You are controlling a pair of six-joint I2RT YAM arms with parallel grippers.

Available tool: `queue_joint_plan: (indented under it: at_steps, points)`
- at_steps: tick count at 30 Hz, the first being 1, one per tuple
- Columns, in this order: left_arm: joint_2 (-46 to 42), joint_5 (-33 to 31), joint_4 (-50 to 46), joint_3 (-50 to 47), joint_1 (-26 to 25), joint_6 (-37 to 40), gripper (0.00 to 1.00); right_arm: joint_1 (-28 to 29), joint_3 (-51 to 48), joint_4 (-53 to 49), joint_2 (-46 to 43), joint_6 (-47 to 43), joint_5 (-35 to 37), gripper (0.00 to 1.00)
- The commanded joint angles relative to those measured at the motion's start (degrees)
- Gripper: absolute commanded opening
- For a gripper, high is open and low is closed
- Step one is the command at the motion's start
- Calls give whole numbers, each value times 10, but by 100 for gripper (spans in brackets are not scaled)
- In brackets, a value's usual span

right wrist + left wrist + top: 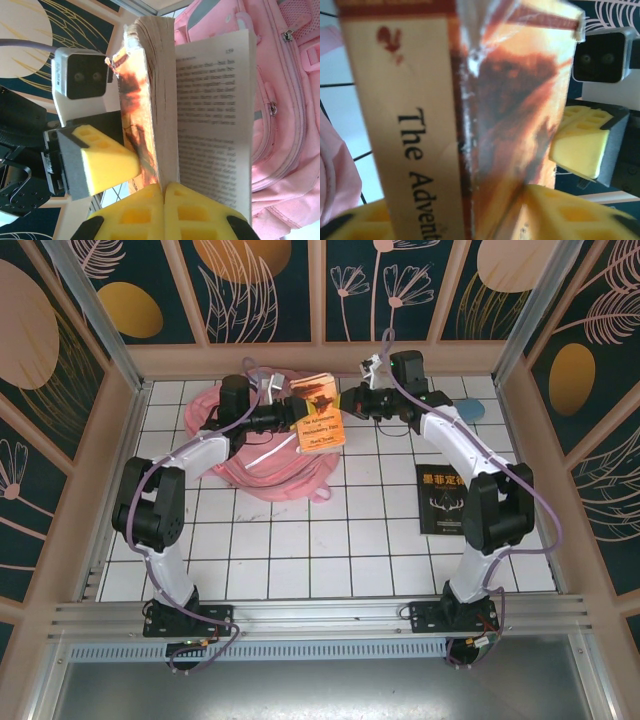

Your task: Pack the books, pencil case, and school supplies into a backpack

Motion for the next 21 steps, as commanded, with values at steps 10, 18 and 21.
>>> queue_joint_plan:
  at_steps: [10, 18, 21]
  points:
    - [-48, -91, 67, -3, 9, -29, 21, -24, -90, 141, -69, 101, 74, 75]
    - [-66, -219, 132, 7, 10, -119, 19, -5, -291, 473, -114, 353, 84, 97]
    - [-60, -237, 183, -5, 9, -184, 20, 13, -314, 566, -101, 442, 101, 98]
